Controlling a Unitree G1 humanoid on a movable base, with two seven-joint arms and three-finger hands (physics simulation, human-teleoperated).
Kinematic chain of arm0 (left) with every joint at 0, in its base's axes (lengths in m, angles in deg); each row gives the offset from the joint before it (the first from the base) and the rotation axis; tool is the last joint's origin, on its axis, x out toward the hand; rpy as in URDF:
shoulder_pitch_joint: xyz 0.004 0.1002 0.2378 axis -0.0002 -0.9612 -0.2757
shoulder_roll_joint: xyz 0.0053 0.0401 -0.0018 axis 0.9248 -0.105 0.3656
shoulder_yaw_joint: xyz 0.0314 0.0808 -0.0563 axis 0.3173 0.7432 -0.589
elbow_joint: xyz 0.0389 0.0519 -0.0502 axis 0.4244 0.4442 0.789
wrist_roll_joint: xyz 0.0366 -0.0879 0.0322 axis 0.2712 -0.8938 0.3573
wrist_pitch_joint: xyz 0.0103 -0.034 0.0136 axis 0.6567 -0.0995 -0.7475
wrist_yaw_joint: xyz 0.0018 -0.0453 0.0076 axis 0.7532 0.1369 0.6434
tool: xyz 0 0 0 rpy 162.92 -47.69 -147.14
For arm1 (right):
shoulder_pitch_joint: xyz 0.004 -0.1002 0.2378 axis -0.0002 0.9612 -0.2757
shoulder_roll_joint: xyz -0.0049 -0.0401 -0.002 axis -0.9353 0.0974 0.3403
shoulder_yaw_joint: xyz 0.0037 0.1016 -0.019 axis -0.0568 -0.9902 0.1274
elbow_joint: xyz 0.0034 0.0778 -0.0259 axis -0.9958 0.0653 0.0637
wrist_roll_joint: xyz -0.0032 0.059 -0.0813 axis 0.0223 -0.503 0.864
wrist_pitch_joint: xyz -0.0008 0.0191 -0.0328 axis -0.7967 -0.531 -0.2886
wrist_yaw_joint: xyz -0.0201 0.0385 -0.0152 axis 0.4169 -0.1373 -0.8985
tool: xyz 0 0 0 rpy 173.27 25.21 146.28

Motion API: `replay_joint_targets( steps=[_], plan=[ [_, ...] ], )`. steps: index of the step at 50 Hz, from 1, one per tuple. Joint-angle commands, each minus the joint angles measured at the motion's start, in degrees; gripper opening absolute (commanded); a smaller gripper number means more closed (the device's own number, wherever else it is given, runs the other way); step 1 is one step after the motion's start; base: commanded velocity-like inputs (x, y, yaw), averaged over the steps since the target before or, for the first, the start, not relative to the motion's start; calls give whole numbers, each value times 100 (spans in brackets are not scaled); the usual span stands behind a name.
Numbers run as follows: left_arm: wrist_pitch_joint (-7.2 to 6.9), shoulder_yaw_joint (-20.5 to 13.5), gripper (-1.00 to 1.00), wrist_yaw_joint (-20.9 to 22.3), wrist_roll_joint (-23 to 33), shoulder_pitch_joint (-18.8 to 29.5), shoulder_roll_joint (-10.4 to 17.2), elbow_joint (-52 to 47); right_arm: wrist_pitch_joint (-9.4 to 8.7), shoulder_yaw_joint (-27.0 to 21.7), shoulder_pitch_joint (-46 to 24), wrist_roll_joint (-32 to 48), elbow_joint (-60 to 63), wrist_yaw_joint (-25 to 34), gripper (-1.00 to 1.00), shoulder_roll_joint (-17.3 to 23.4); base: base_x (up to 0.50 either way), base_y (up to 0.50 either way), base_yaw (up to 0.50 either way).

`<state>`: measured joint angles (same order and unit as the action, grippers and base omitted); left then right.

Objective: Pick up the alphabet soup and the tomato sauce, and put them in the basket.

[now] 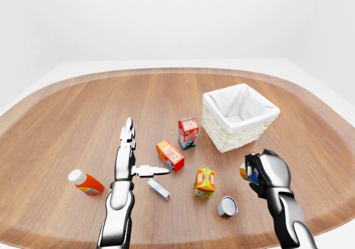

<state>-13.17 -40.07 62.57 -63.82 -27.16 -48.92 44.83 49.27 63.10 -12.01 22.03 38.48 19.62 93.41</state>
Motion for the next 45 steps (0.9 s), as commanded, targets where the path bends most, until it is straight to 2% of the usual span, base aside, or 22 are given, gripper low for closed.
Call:
replay_joint_targets(
  steps=[1,14,25,45],
  plan=[
    [0,-15,100,53,-108,-14,-4,-21,0,33,178,-283,143,-566,-100,-127,0,0,0],
    [0,-15,100,52,-108,-14,-4,-22,0,98,415,-439,635,-762,-100,-345,0,0,0],
    [0,-15,100,50,-108,-14,-5,-23,0,18,574,-504,1108,-680,-100,-512,0,0,0],
    [0,-27,100,15,-111,46,-3,93,0,-6,321,-740,2206,-113,-100,-656,0,0,0]
  ],
)
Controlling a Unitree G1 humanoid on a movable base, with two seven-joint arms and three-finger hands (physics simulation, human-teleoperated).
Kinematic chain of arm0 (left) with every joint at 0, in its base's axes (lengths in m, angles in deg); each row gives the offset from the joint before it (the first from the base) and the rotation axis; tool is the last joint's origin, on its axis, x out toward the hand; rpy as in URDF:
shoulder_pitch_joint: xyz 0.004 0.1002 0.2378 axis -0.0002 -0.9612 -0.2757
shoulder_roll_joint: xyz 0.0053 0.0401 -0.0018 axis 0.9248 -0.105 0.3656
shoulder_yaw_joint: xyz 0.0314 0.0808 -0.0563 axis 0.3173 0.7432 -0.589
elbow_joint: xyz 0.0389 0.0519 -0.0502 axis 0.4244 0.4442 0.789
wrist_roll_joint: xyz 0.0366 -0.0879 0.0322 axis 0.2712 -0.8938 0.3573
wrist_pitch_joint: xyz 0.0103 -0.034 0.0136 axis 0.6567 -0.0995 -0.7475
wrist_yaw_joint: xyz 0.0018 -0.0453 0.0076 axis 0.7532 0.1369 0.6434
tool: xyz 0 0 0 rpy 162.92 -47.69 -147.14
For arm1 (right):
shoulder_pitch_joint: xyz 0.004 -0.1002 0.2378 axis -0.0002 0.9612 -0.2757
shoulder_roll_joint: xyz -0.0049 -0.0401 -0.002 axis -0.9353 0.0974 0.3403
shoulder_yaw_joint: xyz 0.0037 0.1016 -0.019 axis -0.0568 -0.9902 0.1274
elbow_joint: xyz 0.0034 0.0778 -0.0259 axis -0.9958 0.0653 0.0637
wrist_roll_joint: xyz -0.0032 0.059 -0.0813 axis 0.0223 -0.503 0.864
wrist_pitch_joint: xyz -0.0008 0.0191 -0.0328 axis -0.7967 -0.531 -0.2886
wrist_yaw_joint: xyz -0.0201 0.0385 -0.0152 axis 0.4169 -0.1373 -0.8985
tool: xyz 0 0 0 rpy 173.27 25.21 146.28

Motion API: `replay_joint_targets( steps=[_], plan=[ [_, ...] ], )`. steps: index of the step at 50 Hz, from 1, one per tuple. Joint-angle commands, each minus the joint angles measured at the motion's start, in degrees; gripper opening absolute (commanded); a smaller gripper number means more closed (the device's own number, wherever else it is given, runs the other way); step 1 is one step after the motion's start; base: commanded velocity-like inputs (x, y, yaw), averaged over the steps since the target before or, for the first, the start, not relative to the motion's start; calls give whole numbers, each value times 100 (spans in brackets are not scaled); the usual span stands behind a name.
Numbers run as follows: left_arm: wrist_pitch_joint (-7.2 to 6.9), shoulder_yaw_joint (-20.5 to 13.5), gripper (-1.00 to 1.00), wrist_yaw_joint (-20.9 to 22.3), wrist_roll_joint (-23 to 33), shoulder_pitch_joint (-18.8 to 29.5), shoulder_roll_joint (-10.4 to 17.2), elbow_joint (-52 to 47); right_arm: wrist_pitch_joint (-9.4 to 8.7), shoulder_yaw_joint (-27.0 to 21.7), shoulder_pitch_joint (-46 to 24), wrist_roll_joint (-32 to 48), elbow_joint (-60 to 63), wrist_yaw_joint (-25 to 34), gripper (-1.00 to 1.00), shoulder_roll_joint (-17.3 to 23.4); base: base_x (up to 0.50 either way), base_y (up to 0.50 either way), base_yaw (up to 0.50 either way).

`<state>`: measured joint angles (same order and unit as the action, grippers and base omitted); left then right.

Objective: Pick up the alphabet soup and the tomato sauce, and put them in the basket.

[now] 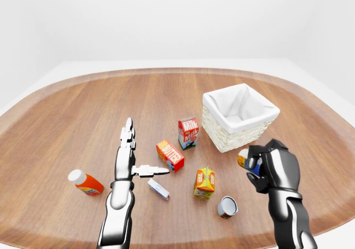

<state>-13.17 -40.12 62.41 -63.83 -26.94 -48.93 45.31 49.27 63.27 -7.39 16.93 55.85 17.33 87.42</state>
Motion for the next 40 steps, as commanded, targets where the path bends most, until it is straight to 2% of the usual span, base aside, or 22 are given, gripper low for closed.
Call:
replay_joint_targets(
  steps=[1,16,26,28,36,40],
  plan=[
    [0,-16,100,31,-107,15,-4,25,0,-28,-161,-262,565,180,-100,-71,0,0,0],
    [0,-10,100,52,-110,-12,-2,-48,0,-18,-546,-406,980,503,-100,-36,0,0,0],
    [0,-10,100,64,-110,-28,-3,-49,0,72,-927,-74,1129,678,-100,63,0,0,0],
    [0,-12,100,67,-112,-19,-1,-23,0,111,-949,-4,1018,557,-100,88,0,0,0],
    [0,-7,100,69,-106,-21,-1,-3,0,145,-1223,129,1149,804,-100,163,0,0,0],
    [0,-10,100,71,-107,-18,0,49,-153,157,-1423,201,1258,1005,-100,209,0,0,0]
  ],
)
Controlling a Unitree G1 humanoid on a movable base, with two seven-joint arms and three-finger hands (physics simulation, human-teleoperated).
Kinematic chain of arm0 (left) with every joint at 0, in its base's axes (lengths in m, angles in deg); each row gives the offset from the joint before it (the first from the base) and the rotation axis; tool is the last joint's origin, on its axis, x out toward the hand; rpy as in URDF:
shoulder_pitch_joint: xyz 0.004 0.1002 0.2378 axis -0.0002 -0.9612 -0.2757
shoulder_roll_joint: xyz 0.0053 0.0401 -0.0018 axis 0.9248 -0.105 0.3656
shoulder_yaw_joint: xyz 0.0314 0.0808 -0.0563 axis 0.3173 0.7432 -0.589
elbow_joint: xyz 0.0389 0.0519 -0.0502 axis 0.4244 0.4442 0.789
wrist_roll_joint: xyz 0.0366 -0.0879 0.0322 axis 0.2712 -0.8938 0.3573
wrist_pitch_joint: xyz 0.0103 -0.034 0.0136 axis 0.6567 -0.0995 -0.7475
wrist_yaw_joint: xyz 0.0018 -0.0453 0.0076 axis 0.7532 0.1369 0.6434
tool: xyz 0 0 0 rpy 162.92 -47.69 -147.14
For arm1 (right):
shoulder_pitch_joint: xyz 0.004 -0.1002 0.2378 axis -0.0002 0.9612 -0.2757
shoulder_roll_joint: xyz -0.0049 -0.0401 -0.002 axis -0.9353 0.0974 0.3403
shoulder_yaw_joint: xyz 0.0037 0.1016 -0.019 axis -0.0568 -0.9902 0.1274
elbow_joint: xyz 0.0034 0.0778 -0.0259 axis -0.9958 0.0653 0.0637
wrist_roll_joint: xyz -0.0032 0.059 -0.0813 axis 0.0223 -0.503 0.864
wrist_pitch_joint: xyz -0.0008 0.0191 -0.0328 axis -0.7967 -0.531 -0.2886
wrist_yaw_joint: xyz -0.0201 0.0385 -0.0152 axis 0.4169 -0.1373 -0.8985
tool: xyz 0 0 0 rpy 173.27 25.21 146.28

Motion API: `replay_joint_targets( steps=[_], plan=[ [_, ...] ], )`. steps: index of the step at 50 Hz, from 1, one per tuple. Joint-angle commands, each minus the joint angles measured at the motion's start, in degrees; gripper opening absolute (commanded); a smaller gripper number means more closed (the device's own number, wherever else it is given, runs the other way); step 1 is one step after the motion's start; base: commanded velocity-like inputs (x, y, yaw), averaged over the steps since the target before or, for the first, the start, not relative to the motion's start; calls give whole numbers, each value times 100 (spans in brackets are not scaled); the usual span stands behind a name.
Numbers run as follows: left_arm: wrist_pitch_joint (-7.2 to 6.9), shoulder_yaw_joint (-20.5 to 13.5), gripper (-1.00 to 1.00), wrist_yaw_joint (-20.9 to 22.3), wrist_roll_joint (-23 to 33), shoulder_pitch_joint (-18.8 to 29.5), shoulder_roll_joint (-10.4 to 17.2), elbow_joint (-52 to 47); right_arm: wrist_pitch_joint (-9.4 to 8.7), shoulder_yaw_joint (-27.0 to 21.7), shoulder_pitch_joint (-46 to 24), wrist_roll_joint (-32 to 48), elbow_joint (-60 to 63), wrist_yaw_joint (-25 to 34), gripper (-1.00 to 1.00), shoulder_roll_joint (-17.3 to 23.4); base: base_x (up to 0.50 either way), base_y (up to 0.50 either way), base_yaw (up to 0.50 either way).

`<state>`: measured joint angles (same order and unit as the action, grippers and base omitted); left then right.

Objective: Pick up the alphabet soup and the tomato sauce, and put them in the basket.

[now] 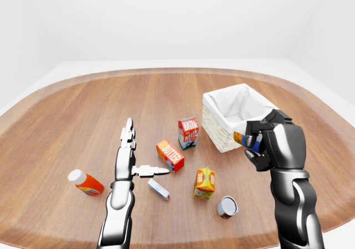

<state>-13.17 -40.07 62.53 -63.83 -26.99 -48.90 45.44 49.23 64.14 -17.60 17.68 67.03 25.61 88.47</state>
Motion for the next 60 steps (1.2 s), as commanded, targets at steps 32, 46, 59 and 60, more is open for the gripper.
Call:
replay_joint_targets(
  steps=[32,46,59,60],
  plan=[
    [0,-22,100,51,-115,8,-6,-14,-997,471,-1860,1357,-387,1246,-100,313,0,0,0],
    [0,-18,100,31,-113,50,-4,24,-997,525,-2675,1161,-1384,1309,-100,551,0,0,0],
    [0,-11,100,55,-109,17,-2,6,-997,509,-3179,1196,-2197,1184,-100,762,0,0,0],
    [0,-9,100,54,-108,16,-3,4,-997,511,-3219,1194,-2236,1191,-100,770,0,0,0]
  ],
)
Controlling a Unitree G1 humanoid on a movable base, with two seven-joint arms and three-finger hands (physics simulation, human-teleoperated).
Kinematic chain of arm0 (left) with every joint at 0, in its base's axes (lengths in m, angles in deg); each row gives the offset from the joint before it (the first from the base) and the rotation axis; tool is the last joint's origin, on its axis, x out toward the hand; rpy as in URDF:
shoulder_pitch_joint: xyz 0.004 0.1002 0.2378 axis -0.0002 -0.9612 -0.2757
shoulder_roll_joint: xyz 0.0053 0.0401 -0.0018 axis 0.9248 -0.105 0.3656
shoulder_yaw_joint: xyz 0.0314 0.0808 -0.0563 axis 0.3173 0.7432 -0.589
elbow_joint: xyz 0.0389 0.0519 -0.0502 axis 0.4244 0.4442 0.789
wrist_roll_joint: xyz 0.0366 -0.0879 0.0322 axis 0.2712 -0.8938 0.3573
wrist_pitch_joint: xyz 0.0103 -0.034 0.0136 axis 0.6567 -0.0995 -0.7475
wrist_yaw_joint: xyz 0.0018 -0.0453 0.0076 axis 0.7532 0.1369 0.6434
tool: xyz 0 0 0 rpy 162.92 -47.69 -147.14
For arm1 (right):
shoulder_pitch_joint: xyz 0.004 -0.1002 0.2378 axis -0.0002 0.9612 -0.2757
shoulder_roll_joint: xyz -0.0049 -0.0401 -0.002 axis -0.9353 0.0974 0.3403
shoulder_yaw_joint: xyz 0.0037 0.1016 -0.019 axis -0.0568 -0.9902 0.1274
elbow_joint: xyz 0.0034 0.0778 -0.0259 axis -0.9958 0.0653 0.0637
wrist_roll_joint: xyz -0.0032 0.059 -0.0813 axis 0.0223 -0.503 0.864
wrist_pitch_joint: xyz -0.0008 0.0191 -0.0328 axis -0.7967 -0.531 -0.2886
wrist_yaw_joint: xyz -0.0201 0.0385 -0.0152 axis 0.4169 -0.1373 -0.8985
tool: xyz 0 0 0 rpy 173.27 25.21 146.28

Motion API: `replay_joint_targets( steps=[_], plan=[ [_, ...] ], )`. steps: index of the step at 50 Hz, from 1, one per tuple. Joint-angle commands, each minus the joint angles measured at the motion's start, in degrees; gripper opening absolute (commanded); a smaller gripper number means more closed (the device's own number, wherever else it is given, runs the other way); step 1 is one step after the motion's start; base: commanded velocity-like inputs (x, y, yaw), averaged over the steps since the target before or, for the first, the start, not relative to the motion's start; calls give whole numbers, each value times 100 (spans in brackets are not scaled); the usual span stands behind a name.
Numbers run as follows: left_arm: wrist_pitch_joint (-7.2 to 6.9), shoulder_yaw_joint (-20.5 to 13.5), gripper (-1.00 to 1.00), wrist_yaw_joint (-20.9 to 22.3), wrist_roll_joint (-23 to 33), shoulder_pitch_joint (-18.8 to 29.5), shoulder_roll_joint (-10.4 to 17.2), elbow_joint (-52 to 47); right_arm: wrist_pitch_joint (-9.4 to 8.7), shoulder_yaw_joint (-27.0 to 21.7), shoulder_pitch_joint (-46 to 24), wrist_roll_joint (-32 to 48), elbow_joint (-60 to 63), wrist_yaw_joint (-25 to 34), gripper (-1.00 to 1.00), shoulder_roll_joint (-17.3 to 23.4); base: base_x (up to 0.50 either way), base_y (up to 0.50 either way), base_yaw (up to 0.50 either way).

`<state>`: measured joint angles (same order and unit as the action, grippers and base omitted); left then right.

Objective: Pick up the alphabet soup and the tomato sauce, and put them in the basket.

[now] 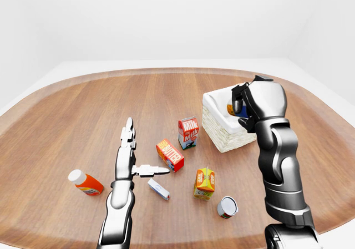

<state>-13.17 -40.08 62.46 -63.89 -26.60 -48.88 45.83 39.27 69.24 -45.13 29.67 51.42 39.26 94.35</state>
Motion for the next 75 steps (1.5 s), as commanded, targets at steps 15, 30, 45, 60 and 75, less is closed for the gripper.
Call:
replay_joint_targets(
  steps=[15,30,45,60,75],
  plan=[
    [0,-22,100,82,-111,-15,3,19,0,-5,-975,-21,-1370,-244,-100,388,0,0,0],
    [0,-5,100,80,-100,-30,-7,-77,0,65,-1548,123,-2635,-817,-100,570,0,0,0],
    [0,-10,100,59,-108,0,-8,-18,0,213,-2377,118,-4365,-1464,-100,687,0,0,0],
    [0,-19,100,45,-122,29,-6,-6,0,401,-3506,-287,-6854,-2461,-100,826,0,0,0],
    [0,-13,100,65,-126,-14,-3,-75,0,566,-4055,-483,-7897,-2743,-100,895,0,0,0]
  ],
)
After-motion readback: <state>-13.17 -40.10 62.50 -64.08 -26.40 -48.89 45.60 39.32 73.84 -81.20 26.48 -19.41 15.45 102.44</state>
